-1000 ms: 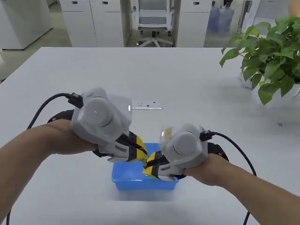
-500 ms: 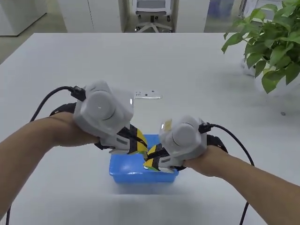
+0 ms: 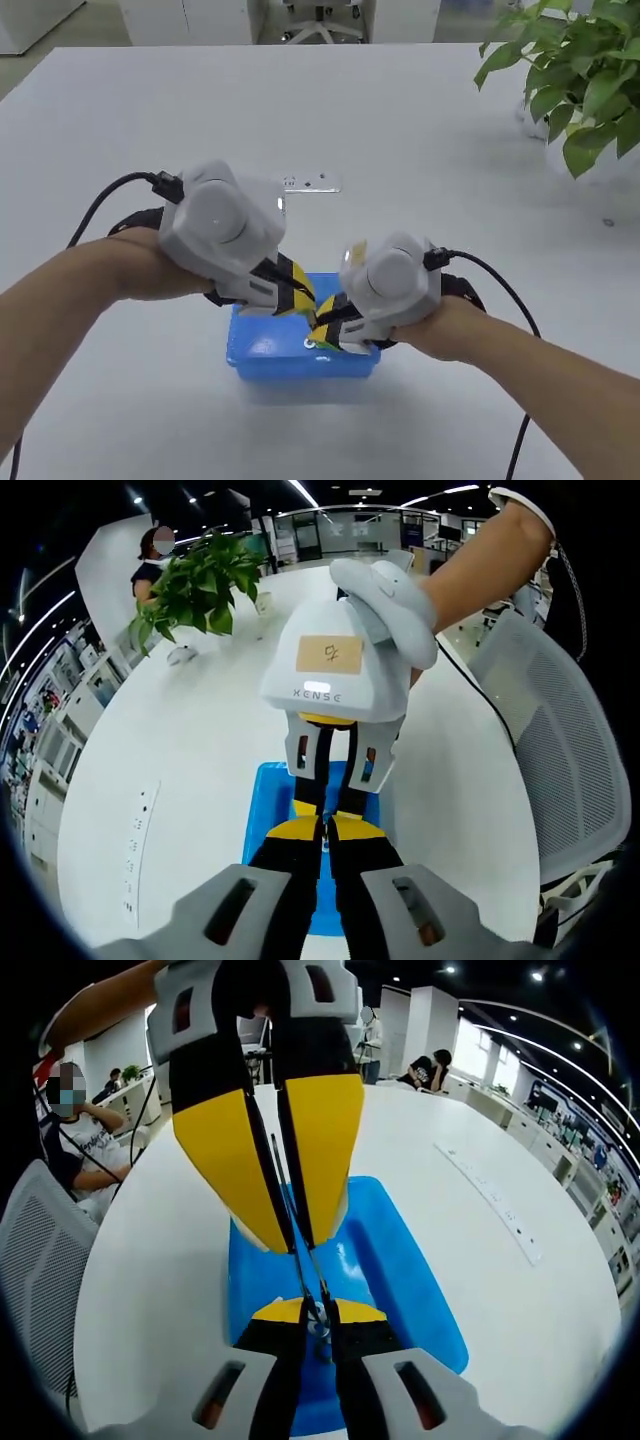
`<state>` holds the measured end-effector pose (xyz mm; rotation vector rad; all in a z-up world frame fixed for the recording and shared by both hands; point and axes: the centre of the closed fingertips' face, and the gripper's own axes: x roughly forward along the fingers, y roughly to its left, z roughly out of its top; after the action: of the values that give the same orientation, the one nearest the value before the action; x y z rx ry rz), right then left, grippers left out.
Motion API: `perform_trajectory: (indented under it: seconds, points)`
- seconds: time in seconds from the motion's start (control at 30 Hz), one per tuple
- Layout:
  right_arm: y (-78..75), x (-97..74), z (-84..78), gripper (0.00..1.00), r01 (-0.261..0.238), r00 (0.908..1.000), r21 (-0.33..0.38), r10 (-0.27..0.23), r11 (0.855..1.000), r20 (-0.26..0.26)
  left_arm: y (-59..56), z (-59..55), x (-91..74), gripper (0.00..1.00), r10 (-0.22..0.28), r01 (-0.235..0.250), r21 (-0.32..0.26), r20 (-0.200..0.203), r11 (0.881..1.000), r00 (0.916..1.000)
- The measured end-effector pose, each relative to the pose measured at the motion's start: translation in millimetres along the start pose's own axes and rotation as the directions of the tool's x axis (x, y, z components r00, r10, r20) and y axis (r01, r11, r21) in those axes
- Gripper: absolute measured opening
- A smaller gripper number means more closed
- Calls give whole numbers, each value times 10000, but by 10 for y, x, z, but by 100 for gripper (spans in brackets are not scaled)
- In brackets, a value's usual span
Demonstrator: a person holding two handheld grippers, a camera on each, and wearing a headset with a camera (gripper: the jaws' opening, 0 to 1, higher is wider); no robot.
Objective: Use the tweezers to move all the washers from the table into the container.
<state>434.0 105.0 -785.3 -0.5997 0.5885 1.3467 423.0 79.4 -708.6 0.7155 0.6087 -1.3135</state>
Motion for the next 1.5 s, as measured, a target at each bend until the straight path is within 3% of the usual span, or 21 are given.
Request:
perform_trajectory:
  seconds: [0.73,1.4,1.5]
  points:
    - [-10,-27,-21,12,51,10000,-45,-51,10000,-28,-6,20,14,6,-104,104,43,33,9999,9999]
    - [87,-191,126,8,102,9989,-123,-96,9999,460,-94,105,-199,6,0,0,60,15,10000,10000]
    - [119,-231,167,7,149,9986,-565,-120,9983,519,-114,115,-256,6,6,-6,83,14,10000,10000]
